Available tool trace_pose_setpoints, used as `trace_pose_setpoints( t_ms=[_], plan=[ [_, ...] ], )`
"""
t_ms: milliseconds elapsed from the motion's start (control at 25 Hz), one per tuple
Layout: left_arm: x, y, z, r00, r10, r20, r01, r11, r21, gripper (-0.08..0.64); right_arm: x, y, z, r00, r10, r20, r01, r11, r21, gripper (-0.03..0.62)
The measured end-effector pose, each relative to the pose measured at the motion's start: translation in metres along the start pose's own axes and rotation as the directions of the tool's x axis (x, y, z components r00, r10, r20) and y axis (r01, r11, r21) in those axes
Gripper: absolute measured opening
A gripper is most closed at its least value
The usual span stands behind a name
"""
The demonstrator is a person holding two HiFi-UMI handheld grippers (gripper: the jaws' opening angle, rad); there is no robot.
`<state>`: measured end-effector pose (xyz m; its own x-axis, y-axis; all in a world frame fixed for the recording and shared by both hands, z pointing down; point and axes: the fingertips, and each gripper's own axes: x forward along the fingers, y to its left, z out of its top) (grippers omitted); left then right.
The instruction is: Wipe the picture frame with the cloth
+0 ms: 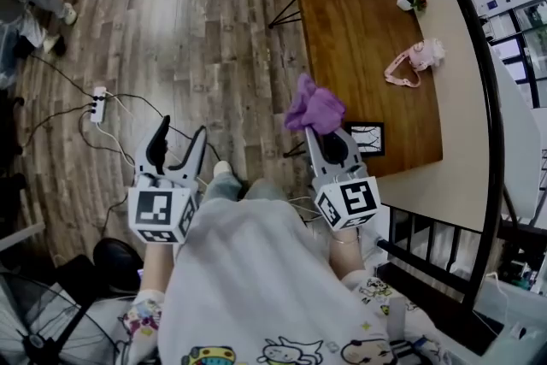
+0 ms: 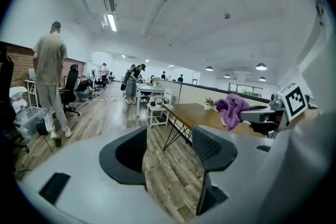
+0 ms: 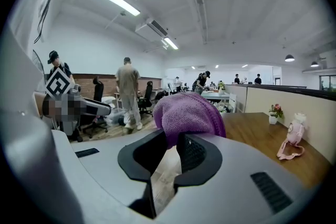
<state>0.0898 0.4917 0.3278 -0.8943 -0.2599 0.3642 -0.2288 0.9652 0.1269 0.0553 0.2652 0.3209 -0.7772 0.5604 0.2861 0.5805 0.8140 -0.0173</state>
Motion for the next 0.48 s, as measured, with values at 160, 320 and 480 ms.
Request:
trace_pose_setpoints(
  t_ms=[160,320,480],
  plan=[
    [0.010,0.004,-0.001,0.999,-0.035,-0.016,0.035,0.999,-0.004,0.247,0.002,-0.005,0.000,0.999,-0.038,-0.022,0.038,0.999,-0.004,0.046],
    [0.023,0.001,-0.004,0.998,-0.059,-0.033,0.059,0.998,-0.006,0.250,0.002,-0.016,-0.003,0.997,-0.066,-0.034,0.066,0.998,0.005,0.046],
    [0.043,0.000,-0.002,0.997,-0.064,-0.039,0.064,0.998,-0.002,0.255,0.007,-0.035,-0.007,0.995,-0.088,-0.042,0.088,0.996,0.010,0.046]
  ],
)
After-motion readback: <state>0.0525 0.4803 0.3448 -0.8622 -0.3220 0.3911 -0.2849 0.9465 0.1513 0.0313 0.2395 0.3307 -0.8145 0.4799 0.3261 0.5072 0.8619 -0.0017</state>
